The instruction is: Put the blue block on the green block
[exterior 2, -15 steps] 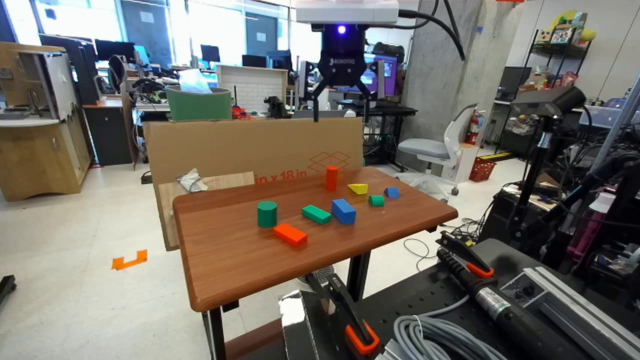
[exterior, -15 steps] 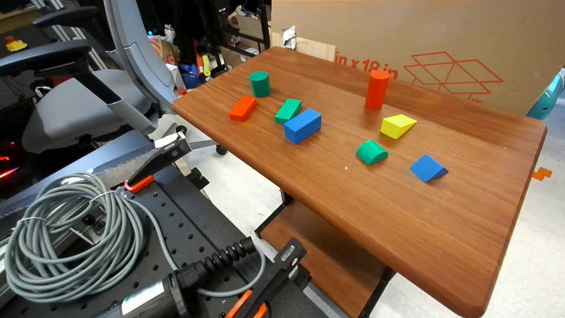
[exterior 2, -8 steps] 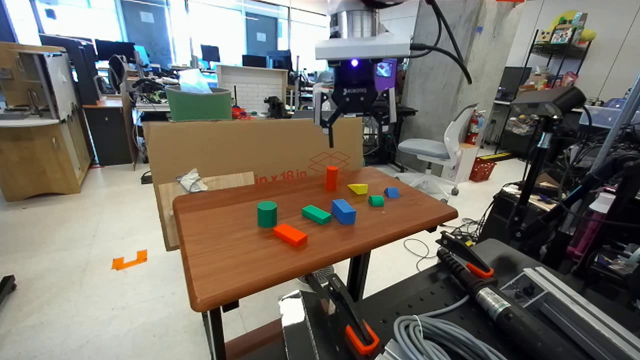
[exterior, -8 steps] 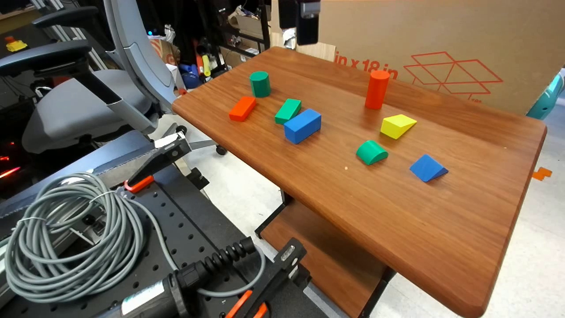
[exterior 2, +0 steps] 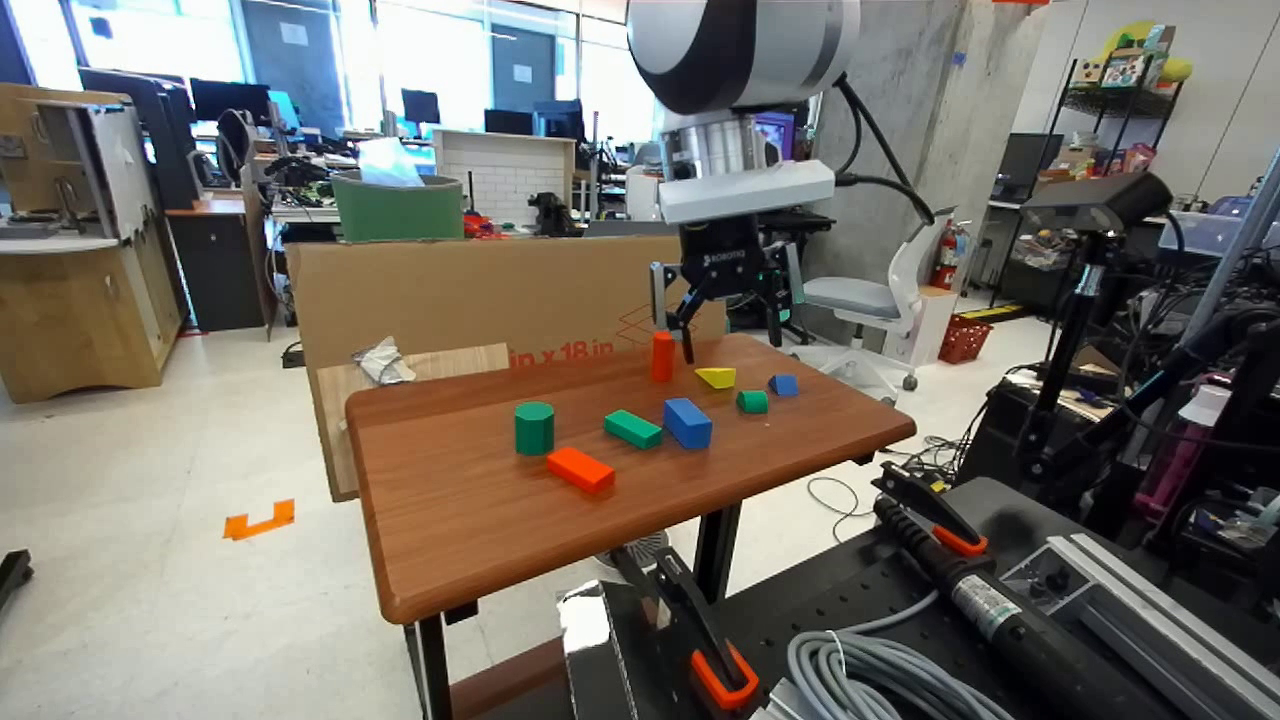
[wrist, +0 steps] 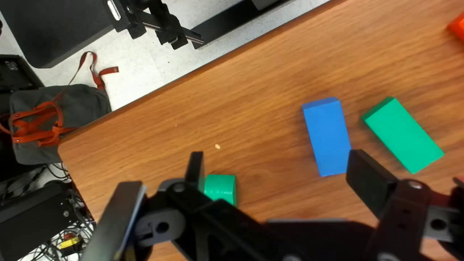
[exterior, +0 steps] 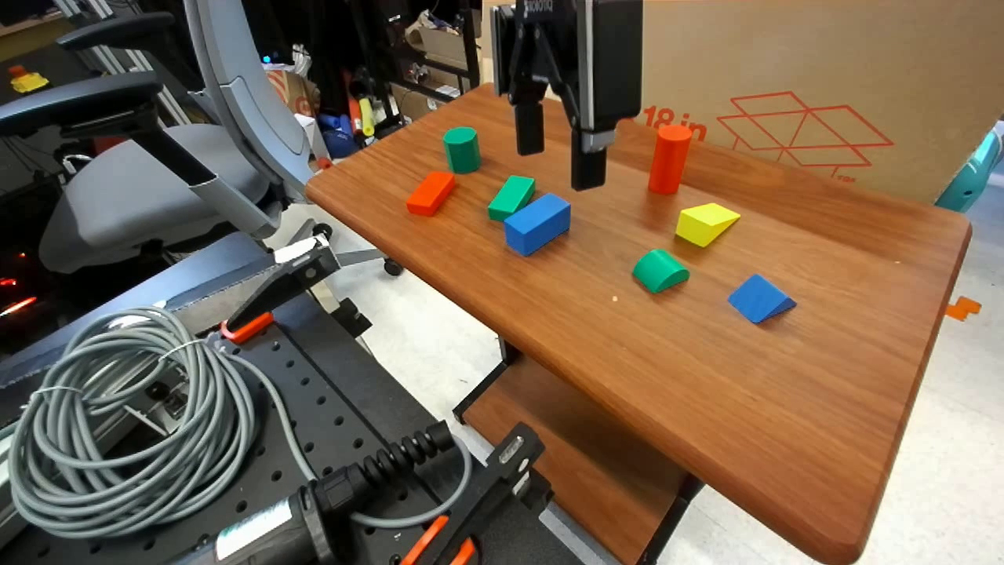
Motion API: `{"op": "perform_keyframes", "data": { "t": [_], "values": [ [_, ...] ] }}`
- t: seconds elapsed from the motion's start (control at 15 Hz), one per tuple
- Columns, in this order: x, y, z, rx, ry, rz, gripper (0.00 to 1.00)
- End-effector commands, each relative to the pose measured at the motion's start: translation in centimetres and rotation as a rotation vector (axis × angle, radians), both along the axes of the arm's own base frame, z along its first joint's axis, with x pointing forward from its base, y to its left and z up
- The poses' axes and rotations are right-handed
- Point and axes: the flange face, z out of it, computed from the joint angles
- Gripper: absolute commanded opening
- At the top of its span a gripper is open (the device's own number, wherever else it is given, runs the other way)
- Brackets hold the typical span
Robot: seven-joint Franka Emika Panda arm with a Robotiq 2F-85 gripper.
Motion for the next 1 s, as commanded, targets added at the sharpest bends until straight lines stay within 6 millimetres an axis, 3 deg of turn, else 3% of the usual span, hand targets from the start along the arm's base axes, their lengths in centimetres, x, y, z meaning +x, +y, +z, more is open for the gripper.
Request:
{"op": "perform_keyframes", "data": {
  "t": [0.0, 0.27, 0.93],
  "values": [
    [0.7, 1.1, -2.1, -0.002, 0.014, 0.077, 1.00],
    [1.4, 2.3, -3.4, 0.015, 0.023, 0.115, 1.00],
    [2.7, 2.5, -5.4, 0.023, 0.067, 0.169, 1.00]
  ]
}}
